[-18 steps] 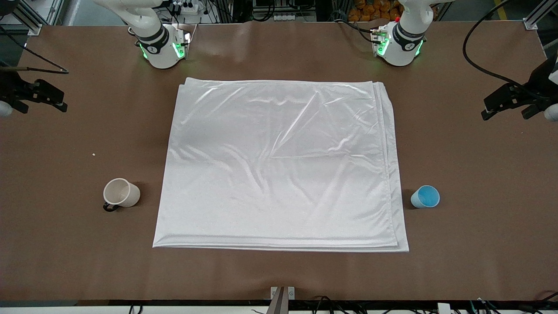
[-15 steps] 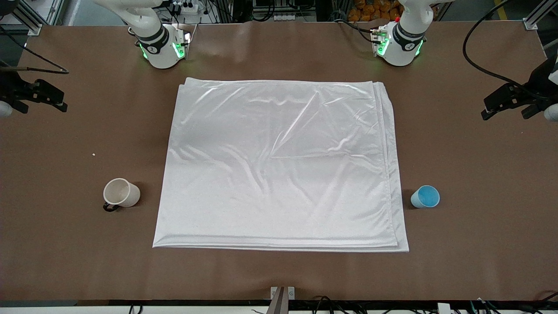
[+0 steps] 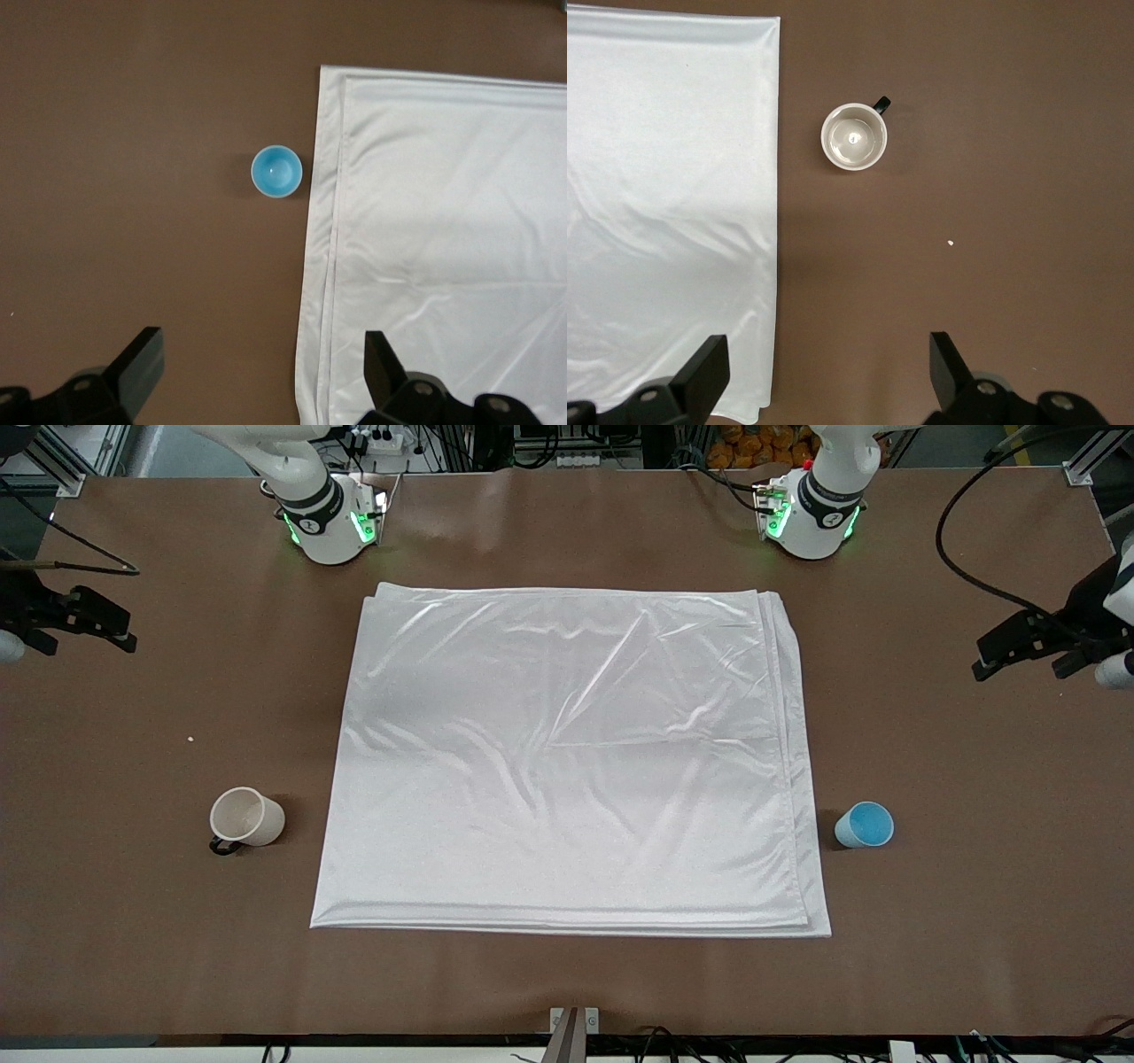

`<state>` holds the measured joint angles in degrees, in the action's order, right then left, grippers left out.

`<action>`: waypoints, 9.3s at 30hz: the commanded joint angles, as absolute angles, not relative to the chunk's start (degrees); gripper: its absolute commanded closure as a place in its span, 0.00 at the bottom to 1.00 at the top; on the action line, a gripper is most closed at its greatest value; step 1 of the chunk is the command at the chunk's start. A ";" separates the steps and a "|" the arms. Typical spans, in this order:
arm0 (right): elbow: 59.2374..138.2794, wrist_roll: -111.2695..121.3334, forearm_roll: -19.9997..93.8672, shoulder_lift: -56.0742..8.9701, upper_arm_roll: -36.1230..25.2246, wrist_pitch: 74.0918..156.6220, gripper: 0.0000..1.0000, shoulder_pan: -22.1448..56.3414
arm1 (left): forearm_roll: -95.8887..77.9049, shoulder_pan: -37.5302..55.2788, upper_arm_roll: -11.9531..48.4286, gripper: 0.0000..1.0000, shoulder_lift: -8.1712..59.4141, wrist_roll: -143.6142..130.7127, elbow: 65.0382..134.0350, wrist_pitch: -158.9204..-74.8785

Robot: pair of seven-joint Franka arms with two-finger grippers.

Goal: Place blue cup into white mug on cloth

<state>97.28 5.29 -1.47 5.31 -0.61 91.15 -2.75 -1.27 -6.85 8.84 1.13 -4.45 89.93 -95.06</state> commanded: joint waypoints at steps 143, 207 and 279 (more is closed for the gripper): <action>80.33 -19.50 -0.88 -40.87 5.45 116.98 1.00 -5.01 | 6.59 -8.00 16.87 1.00 18.81 -7.47 95.71 -113.65; 77.17 -81.03 3.08 -41.57 5.98 115.39 1.00 29.53 | 5.71 -8.79 29.70 1.00 14.15 -25.22 88.24 -96.59; 77.17 -30.95 -2.99 -43.33 3.16 107.40 0.00 5.90 | 13.53 17.93 32.87 1.00 30.84 -61.17 88.24 -123.13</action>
